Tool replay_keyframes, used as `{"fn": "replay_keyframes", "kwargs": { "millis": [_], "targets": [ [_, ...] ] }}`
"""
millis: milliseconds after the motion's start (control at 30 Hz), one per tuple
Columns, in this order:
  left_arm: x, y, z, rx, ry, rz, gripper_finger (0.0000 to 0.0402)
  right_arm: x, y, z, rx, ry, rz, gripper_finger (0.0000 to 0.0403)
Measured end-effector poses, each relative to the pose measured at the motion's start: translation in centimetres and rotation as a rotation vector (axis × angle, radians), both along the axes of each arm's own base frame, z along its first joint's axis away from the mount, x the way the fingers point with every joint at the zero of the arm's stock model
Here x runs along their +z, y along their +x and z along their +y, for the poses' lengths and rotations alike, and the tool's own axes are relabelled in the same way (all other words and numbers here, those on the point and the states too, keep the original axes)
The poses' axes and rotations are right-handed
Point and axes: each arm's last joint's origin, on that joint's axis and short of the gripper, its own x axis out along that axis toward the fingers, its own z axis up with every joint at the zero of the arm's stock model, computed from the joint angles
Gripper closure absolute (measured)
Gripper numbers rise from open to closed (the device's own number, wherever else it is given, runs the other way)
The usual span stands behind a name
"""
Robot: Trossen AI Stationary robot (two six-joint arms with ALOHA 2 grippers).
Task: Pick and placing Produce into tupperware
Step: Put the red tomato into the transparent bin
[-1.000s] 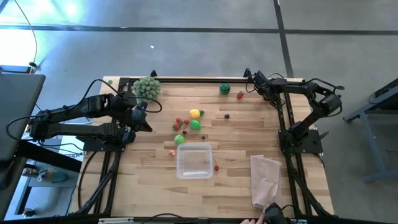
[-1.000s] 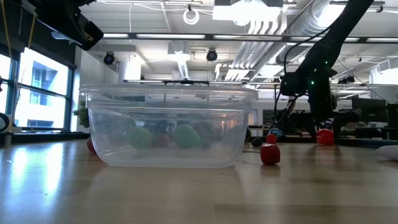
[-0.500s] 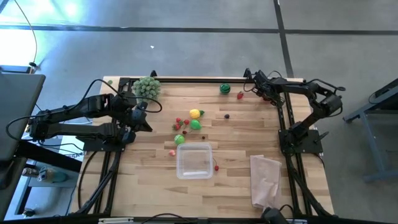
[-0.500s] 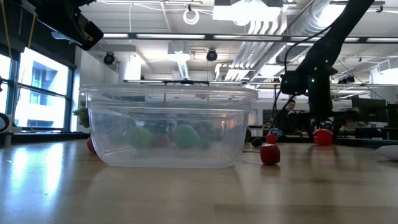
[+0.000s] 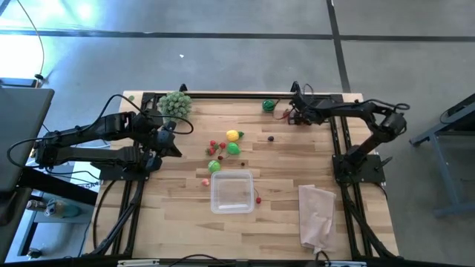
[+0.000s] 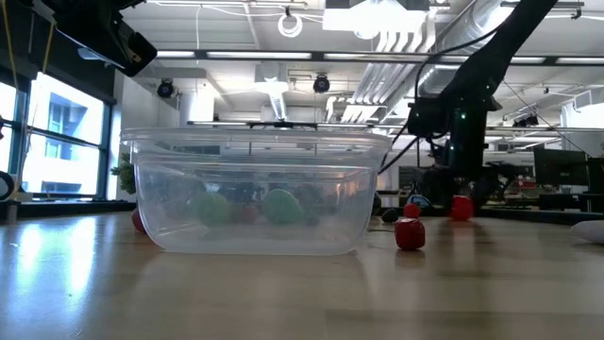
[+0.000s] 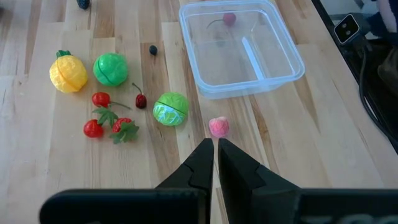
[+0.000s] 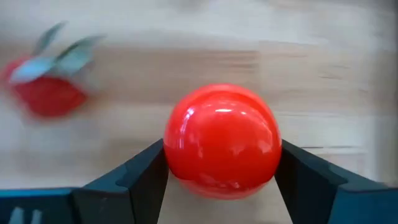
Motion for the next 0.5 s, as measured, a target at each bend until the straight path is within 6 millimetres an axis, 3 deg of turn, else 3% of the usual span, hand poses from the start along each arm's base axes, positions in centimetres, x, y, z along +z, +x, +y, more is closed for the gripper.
{"fn": "replay_keyframes", "kwargs": {
  "millis": [333,500],
  "targets": [
    [0.0,0.0,0.0,0.0,0.0,0.0,0.0387,0.0,3.1,3.8,0.407,0.007,0.071,0.0157],
    [0.0,0.0,0.0,0.0,0.0,0.0,0.0387,0.0,3.8,4.8,0.494,0.007,0.084,0.0157]
  ]
}}
